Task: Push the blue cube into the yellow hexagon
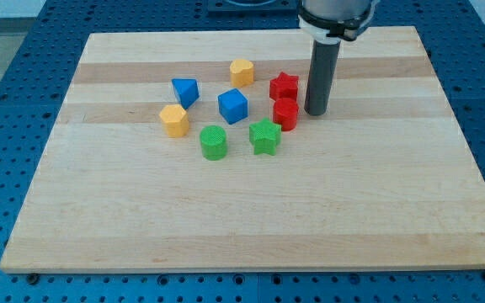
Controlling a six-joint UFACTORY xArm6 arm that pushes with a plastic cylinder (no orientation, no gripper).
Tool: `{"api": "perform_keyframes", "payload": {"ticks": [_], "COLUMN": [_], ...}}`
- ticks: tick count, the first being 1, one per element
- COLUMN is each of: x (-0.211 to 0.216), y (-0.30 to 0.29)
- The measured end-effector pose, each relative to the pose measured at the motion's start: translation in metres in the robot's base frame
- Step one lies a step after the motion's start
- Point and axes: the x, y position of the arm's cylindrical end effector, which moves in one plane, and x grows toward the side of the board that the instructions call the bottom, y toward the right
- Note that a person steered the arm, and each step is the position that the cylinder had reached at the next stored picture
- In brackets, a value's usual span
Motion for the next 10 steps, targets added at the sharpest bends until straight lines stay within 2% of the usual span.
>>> {"api": "perform_keyframes", "payload": {"ticks": [6,10], "x": [-0.001,-0.001], "y": [-0.126,-0.169]}}
